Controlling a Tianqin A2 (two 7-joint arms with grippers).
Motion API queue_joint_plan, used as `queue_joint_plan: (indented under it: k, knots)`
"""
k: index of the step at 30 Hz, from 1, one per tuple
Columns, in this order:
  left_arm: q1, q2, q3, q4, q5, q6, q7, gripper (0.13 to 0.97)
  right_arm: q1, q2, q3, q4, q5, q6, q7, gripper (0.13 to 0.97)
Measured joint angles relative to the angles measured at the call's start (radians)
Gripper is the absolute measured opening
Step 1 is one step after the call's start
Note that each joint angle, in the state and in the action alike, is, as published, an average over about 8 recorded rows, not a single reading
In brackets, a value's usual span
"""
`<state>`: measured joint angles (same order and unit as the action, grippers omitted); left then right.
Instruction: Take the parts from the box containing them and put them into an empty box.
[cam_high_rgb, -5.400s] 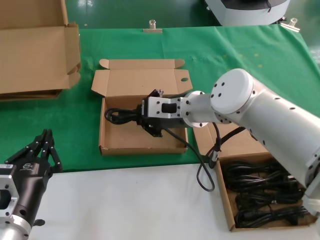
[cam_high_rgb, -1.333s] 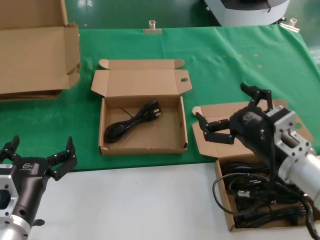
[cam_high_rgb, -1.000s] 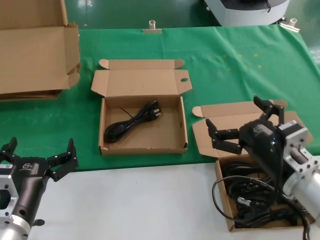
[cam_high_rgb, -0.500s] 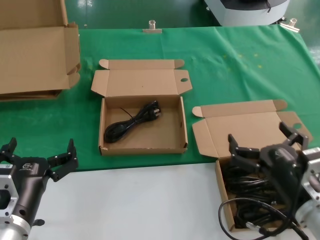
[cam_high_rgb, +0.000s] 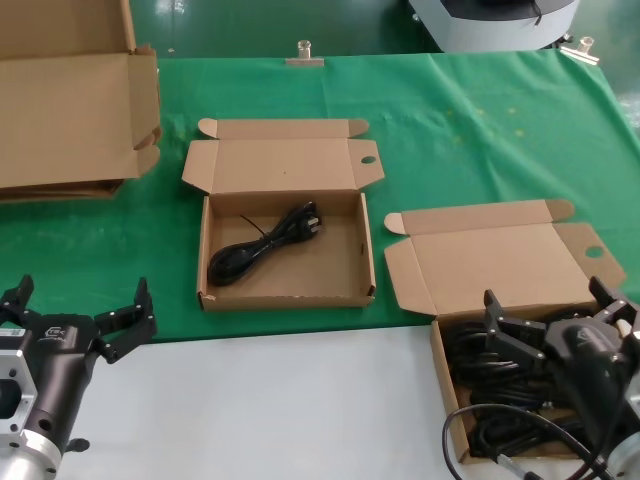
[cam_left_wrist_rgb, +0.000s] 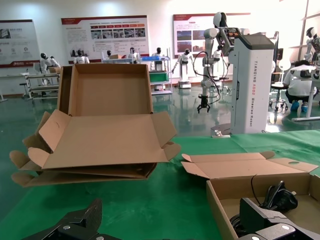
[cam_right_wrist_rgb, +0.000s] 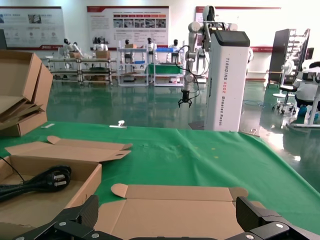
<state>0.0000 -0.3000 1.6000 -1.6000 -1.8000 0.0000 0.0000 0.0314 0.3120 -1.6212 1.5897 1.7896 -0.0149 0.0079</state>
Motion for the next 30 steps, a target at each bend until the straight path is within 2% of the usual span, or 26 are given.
queue_joint_plan:
  k: [30]
  knots:
    - [0.0, 0.0, 0.0, 0.0, 0.0, 0.0, 0.0, 0.966, 0.0, 0.0, 0.0, 0.0, 0.0, 0.0, 0.0, 0.966]
